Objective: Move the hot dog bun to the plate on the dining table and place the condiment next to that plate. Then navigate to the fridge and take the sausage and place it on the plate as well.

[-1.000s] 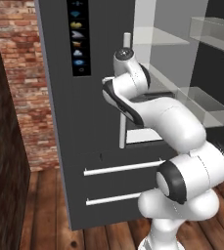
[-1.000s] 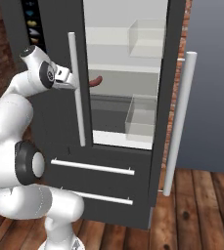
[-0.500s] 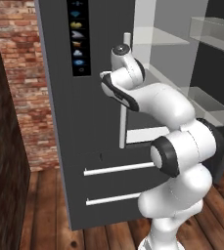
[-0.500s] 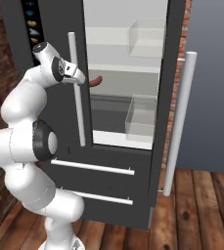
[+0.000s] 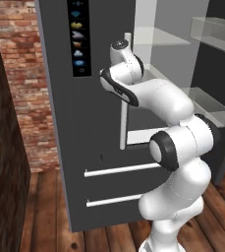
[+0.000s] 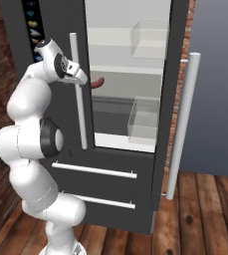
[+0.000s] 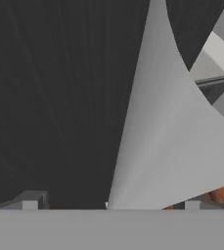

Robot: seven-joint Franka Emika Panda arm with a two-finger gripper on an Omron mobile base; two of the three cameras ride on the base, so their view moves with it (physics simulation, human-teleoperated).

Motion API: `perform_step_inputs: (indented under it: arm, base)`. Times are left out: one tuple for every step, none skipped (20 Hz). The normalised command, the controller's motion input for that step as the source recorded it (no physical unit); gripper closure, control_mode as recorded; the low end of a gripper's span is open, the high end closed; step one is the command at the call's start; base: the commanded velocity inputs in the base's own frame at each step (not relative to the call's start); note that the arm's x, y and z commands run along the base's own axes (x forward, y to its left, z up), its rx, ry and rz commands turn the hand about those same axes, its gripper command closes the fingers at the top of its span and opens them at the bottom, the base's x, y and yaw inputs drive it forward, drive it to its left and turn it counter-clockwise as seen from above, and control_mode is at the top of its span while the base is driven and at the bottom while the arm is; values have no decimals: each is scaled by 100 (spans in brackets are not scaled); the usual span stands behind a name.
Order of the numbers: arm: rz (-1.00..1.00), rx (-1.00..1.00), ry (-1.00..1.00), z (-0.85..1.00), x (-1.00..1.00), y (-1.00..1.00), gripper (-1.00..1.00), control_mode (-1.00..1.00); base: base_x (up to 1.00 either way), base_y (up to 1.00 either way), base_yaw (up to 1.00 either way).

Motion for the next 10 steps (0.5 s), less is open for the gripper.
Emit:
perform_step_inputs:
  arm:
    - [0,0,0,0,16,-21,-100,-100]
    - [0,0,0,0,11,-24,-100,-100]
    - [0,0,0,0,13,-24,-100,-100]
    - [0,0,-2,0,12,-26,-100,-100]
    - [0,0,-5,0,10,-27,-100,-100]
    - [0,0,-12,0,0,-29,-100,-100]
    - [0,0,-16,0,0,-31,-100,-100]
    - [0,0,-15,0,0,-31,-100,-100]
    - [0,0,-15,0,1,-31,-100,-100]
    - [0,0,-17,0,3,-32,-100,-100]
  base:
    - [0,0,0]
    - [0,0,0]
    - [0,0,0]
    - [0,0,0]
    - [0,0,0]
    - [0,0,0]
    - [0,0,0]
    - [0,0,0]
    - [0,0,0]
    - [0,0,0]
